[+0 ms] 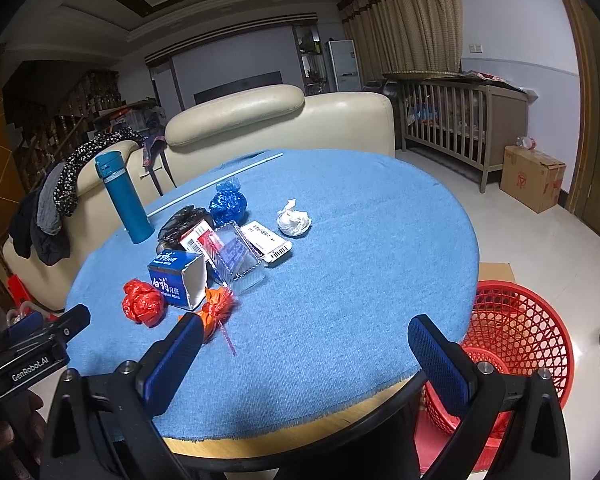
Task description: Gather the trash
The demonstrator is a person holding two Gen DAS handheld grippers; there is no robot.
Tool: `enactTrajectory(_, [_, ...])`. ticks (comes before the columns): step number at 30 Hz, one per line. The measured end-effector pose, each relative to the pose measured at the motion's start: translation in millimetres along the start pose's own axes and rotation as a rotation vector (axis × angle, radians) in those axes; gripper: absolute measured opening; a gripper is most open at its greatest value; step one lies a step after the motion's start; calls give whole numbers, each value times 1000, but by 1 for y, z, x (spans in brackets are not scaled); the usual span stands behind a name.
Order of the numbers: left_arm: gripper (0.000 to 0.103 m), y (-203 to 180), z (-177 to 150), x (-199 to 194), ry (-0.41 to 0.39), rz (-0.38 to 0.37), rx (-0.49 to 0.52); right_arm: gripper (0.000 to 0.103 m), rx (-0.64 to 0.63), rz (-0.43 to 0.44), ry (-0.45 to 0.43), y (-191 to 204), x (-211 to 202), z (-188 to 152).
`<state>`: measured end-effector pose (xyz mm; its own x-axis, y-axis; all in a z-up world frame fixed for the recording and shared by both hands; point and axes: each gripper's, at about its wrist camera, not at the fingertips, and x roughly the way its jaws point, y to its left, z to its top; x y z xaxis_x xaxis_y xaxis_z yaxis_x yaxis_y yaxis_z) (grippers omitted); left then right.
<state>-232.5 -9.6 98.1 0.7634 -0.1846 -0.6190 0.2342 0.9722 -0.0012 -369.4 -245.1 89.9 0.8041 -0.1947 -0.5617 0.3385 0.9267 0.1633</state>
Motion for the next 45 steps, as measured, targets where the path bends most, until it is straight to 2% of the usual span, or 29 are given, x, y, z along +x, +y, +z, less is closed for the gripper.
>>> enactTrajectory(45, [103, 5, 6, 1, 11, -2, -34, 103, -47, 11, -16, 14, -6, -4])
